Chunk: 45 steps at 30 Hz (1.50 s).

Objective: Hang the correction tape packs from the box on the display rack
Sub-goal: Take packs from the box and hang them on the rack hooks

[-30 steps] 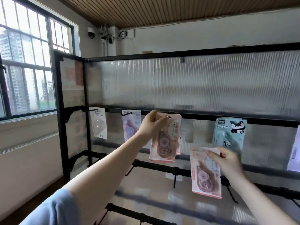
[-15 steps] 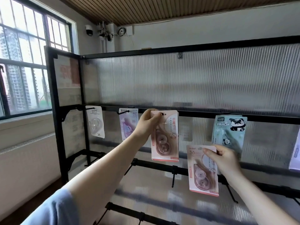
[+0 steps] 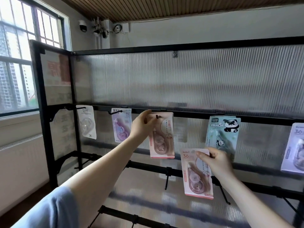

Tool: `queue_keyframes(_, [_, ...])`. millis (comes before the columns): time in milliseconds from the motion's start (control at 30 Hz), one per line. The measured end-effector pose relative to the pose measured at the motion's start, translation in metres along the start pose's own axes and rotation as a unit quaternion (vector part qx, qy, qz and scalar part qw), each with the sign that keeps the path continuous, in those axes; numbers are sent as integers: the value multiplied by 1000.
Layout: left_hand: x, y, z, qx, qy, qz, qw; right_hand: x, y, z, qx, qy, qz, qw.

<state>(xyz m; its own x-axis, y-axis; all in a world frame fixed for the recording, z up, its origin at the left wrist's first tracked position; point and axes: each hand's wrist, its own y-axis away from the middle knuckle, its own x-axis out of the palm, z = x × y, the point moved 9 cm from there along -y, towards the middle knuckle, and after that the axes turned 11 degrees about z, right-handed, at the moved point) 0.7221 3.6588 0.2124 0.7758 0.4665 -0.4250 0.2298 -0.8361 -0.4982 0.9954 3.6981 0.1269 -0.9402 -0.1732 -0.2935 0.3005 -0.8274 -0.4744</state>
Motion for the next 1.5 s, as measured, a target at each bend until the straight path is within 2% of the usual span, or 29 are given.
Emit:
queue_keyframes(333, [-2, 6, -6, 41, -68, -46, 996, 3, 2, -3, 3, 0, 11, 1000])
queue_keyframes(533, [-6, 12, -12, 67, -57, -60, 994, 6, 1, -6, 1, -6, 13, 1000])
queue_keyframes(867, [-16, 20, -12, 53, -77, -49, 994, 10, 7, 15, -7, -18, 17, 1000])
queue_keyframes(1000, [-29, 36, -9, 49, -162, -54, 984, 14, 12, 32, -6, -16, 24, 1000])
queue_keyframes(1167, [-42, 61, 10, 35, -323, -32, 945, 20, 11, 52, -9, -21, 18, 1000])
queue_keyframes(1500, [-72, 96, 42, -23, -407, -6, 913, 48, -8, 119, -77, -43, 27, 996])
